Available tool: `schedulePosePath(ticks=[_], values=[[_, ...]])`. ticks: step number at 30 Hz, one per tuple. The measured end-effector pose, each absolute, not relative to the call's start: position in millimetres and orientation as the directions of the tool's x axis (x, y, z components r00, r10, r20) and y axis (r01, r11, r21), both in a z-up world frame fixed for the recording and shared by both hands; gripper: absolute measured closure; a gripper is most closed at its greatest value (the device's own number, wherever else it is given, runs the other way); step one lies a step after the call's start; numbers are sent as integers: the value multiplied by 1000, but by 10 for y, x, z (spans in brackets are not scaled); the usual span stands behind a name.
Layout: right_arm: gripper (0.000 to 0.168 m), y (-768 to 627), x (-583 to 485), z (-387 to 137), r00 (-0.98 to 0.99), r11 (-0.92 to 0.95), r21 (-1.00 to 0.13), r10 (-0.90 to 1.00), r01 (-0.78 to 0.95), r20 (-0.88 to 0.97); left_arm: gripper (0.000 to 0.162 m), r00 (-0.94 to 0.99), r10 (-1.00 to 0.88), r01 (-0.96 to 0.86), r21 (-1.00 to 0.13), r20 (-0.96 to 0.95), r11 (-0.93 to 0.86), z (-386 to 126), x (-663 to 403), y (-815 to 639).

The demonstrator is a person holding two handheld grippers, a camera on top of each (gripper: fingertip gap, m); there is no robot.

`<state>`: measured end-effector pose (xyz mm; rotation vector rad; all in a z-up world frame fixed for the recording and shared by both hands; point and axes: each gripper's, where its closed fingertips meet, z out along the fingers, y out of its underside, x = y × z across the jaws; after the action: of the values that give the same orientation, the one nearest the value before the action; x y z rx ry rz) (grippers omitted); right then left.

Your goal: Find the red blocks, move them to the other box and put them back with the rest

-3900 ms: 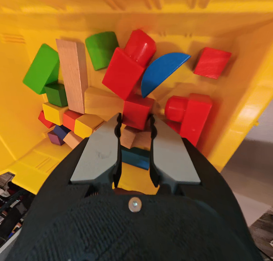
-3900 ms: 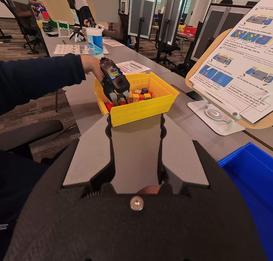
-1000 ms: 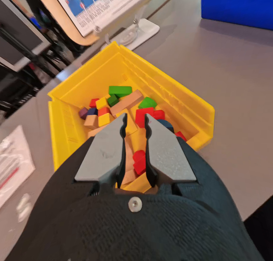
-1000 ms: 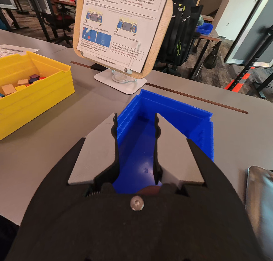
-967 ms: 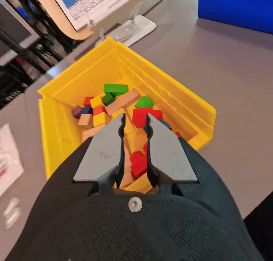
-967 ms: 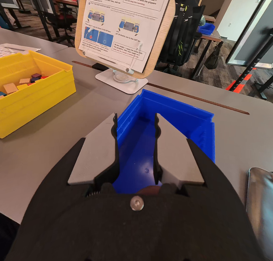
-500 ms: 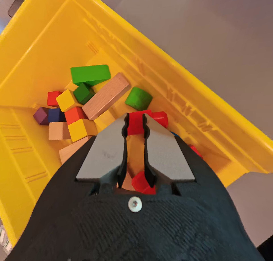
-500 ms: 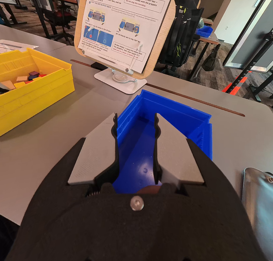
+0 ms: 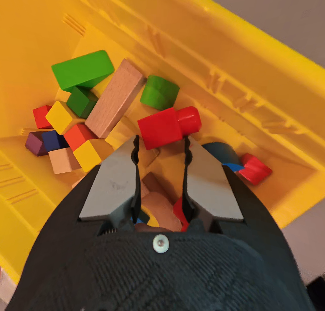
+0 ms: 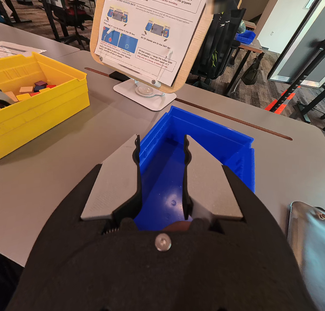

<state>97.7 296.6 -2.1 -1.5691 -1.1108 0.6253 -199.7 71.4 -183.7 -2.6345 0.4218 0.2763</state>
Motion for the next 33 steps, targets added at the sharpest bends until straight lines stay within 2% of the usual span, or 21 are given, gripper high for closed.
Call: schedulePosePath(ticks=[6,13,15,20,23,26,29,33], values=[[121,2986,982,-39,429,-1,-941,890,339,154,107,886,-314,-441,-410,-342,-798,-1737,-1996,768],[121,2969,966,-47,422,8,-938,891,347,164,99,903,-318,-413,-374,-290,-831,-1817,-2003,807],[121,2964,973,-36,423,13,-938,890,346,169,109,922,-306,-380,-398,-238,-835,-1824,-1945,841],[121,2987,1002,-30,426,6,-941,891,339,159,110,947,-252,-315,-417,-200,-853,-1822,-1947,810],[121,2989,1009,-20,426,6,-942,891,336,158,110,936,-235,-335,-457,-261,-824,-1748,-1986,787],[121,2967,1007,-3,423,13,-942,892,335,163,110,926,-152,-338,-578,-346,-743,-1467,-2021,807],[121,2894,972,14,403,21,-943,901,333,162,110,873,-73,-425,-681,-481,-597,-1066,-1963,777],[121,2541,772,33,273,22,-950,955,310,112,110,762,41,-584,-713,-646,-388,-552,-1678,687]])
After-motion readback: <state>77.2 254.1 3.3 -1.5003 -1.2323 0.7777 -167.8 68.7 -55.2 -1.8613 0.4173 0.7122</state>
